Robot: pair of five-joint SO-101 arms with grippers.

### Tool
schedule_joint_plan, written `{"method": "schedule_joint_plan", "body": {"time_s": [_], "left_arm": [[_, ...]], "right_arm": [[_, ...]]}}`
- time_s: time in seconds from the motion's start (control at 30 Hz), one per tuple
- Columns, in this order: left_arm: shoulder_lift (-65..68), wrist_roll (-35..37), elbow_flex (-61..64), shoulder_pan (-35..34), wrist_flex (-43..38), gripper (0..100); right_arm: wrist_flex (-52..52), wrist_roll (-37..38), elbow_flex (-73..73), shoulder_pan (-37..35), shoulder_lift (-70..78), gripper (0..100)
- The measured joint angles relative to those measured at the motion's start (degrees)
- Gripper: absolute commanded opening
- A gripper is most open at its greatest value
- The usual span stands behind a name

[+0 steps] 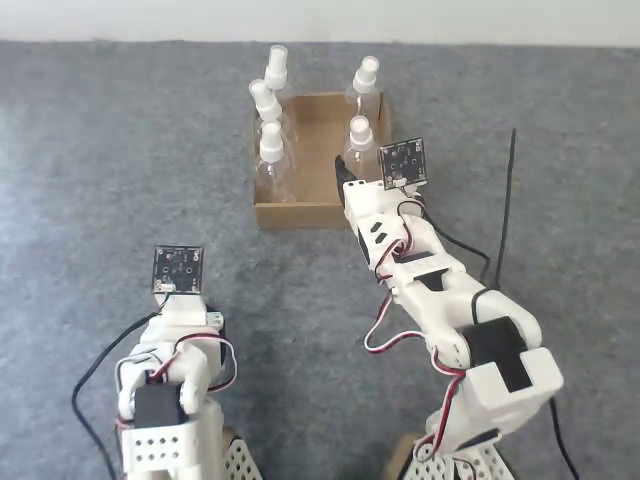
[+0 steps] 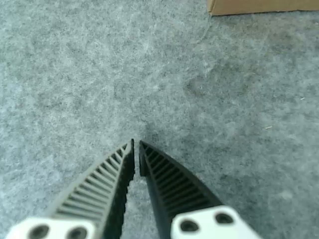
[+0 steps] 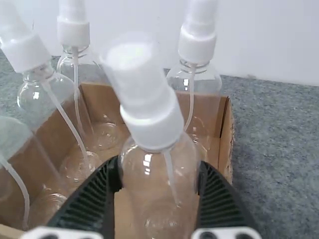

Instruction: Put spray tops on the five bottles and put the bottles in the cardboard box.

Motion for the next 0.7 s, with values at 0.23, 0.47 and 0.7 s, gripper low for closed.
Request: {"method": "schedule_joint_plan", "body": {"time_s": [0.23,0.47,0.7], "left_arm": [[0.0,0.0,0.0,0.0,0.0,1],[0.0,0.0,0.0,0.0,0.0,1],[0.0,0.0,0.0,0.0,0.0,1]], "right_arm": [[0.0,0.0,0.0,0.0,0.0,24.0],[0.0,0.0,0.0,0.1,0.1,24.9],[0.0,0.0,0.0,0.1,0.1,26.5]]}}
